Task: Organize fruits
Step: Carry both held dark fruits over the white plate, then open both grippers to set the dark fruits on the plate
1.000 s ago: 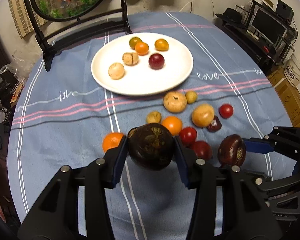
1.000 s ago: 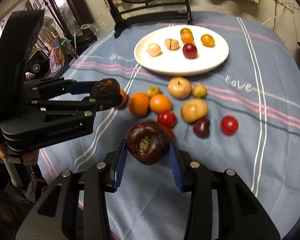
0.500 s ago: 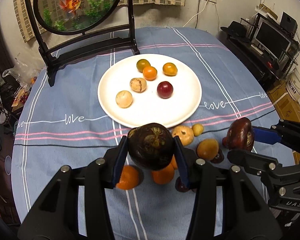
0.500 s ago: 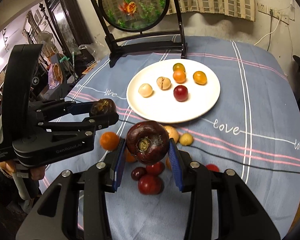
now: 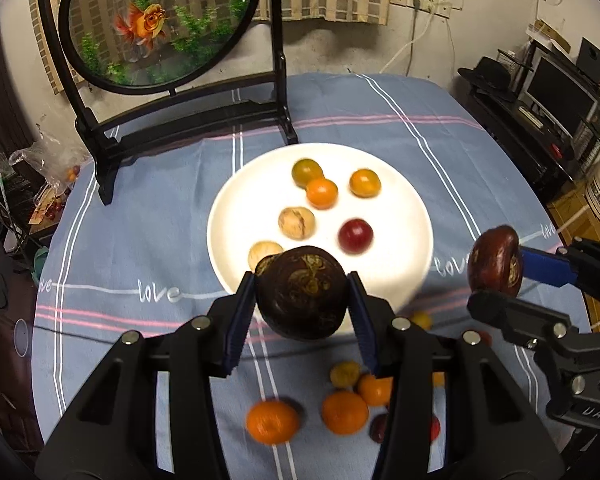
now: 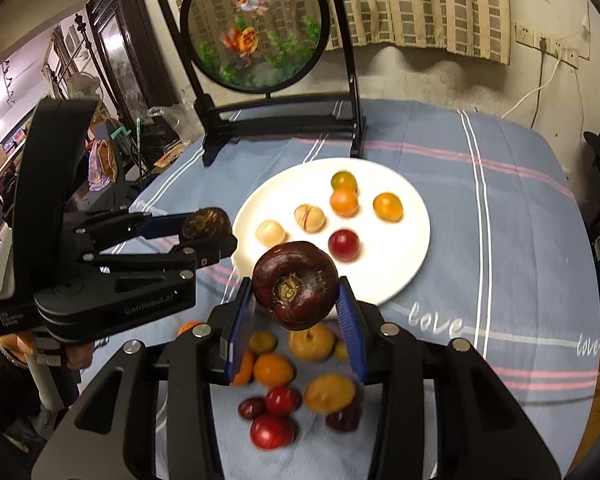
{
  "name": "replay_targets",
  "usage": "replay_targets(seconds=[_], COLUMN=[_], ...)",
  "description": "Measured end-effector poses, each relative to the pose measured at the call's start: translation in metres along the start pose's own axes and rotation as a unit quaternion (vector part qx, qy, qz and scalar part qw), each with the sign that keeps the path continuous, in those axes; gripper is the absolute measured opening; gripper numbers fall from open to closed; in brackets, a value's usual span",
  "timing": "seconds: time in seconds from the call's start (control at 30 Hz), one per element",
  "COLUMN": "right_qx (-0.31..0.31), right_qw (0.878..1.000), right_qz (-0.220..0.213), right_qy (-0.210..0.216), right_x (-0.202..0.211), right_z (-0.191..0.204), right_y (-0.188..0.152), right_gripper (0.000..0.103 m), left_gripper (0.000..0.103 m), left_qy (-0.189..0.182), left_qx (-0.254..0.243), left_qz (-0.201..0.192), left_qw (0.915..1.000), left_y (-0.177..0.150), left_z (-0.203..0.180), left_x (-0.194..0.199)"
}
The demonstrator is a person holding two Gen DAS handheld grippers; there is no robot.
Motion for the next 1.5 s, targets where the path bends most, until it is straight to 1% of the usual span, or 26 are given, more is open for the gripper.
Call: replay_targets(seconds=[0.13,0.3,0.43,0.53,0.63,0.73,0.9,0.97,1.03,1.07,1.33,1.5], right_qx=[0.002,0.003,-0.007,-0.017,-0.02,-0.02,-0.013,-0.018,-0.016,-0.016,-0.019,-0.025], right_qw=[1.0,1.0,1.0,0.999,0.999,0.999,0.997,0.996,0.995,0.994,0.995,0.995], right_qz=[-0.008,0.0,0.012,0.021,0.029,0.041,0.065,0.083,0.099,0.102,0.093,0.092], right_qy=[-0.005,-0.016,-0.019,-0.018,-0.019,-0.022,-0.032,-0.023,-0.028,-0.031,-0.027,-0.03], right_x=[-0.016,-0.046,-0.071,-0.088,-0.102,-0.116,-0.14,-0.151,-0.157,-0.159,-0.155,-0.143], right_z=[-0.009,-0.023,-0.035,-0.043,-0.049,-0.055,-0.065,-0.067,-0.068,-0.069,-0.071,-0.072], right_y=[0.018,0.03,0.031,0.031,0.03,0.029,0.026,0.023,0.021,0.022,0.031,0.029], right_gripper=[0.042,0.042,0.042,0.042,0.042,0.042,0.042,0.042,0.044,0.044,0.044,0.044], left_gripper=[0.046,0.047,0.046,0.047,0.047,0.047,0.047,0.048,0.059,0.061,0.062,0.062], left_qy=[0.006,0.018,0.028,0.026,0.033,0.033,0.039,0.041,0.044,0.044,0.043,0.042], left_qx=[0.004,0.004,-0.005,-0.006,-0.017,-0.021,-0.025,-0.026,-0.029,-0.03,-0.029,-0.031], left_qz=[-0.005,0.001,0.008,0.014,0.016,0.026,0.039,0.041,0.038,0.034,0.033,0.029], left_qw=[1.0,0.9998,0.9996,0.9995,0.9992,0.9989,0.9982,0.998,0.9979,0.998,0.9981,0.9982], left_y=[0.014,0.024,0.025,0.025,0.023,0.02,0.013,0.011,0.011,0.012,0.013,0.015], left_z=[0.007,0.011,0.012,0.012,0.013,0.013,0.014,0.016,0.017,0.017,0.018,0.014], left_x=[-0.012,-0.037,-0.058,-0.07,-0.081,-0.094,-0.111,-0.116,-0.117,-0.117,-0.115,-0.104])
Point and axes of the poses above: each gripper's, at about its wrist camera, not at the fingertips, and x roughly against the way its jaws point, z to its left, y to its top, the point moved 7 cm from there along -x, roughly the way its jaws point, and after that the axes turned 15 degrees about -z, right-handed, at the moved point
